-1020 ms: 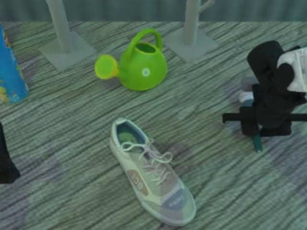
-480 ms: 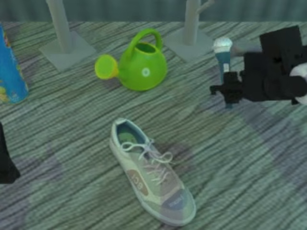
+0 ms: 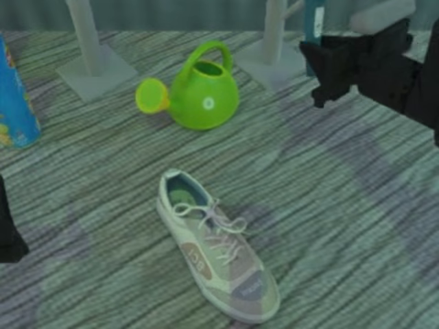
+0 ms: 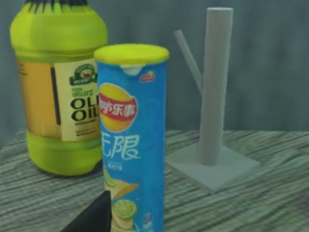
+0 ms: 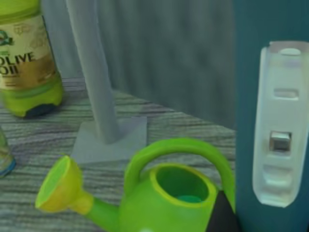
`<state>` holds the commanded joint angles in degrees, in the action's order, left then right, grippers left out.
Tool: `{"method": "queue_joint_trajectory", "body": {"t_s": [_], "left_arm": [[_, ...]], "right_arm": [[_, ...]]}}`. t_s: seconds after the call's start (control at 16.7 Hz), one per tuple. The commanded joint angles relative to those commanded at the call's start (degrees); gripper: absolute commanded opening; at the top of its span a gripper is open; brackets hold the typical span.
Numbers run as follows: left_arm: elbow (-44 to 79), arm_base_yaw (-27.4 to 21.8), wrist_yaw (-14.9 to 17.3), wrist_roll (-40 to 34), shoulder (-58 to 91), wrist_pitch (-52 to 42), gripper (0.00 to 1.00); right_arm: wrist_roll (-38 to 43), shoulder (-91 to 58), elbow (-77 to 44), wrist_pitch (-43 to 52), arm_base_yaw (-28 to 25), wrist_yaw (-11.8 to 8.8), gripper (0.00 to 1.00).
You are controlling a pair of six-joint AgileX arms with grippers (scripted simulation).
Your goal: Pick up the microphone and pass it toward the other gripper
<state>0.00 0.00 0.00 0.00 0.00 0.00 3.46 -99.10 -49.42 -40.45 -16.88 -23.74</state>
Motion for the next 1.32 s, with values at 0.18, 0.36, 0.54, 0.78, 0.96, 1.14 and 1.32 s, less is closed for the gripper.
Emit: {"method": "queue_joint_trajectory", "body": {"t_s": [0.18, 0.36, 0.54, 0.78, 0.96, 1.14, 1.32], "left_arm": [[0.0, 0.0, 0.0, 0.0, 0.0, 0.0, 1.0], [0.0, 0.0, 0.0, 0.0, 0.0, 0.0, 1.0], [0.0, 0.0, 0.0, 0.0, 0.0, 0.0, 1.0], [0.0, 0.0, 0.0, 0.0, 0.0, 0.0, 1.0], [0.0, 0.0, 0.0, 0.0, 0.0, 0.0, 1.0], [0.0, 0.0, 0.0, 0.0, 0.0, 0.0, 1.0], [0.0, 0.0, 0.0, 0.0, 0.0, 0.0, 1.0]], "right_arm": [[-1.92, 3.13, 2.36, -6.97, 0.19, -2.89, 0.0], [-2.42, 4.04, 2.95, -8.62, 0.26, -3.62, 0.0], [-2.28, 3.84, 2.69, -8.49, -0.03, -3.54, 0.0], [-2.09, 4.23, 3.71, -10.62, -3.95, 0.14, 0.0], [-1.69, 5.09, 5.63, -13.98, -10.38, 6.49, 0.0], [-1.31, 6.2, 7.51, -17.17, -16.74, 12.74, 0.0], [-1.2, 6.79, 8.2, -18.46, -19.0, 15.0, 0.0]]}}
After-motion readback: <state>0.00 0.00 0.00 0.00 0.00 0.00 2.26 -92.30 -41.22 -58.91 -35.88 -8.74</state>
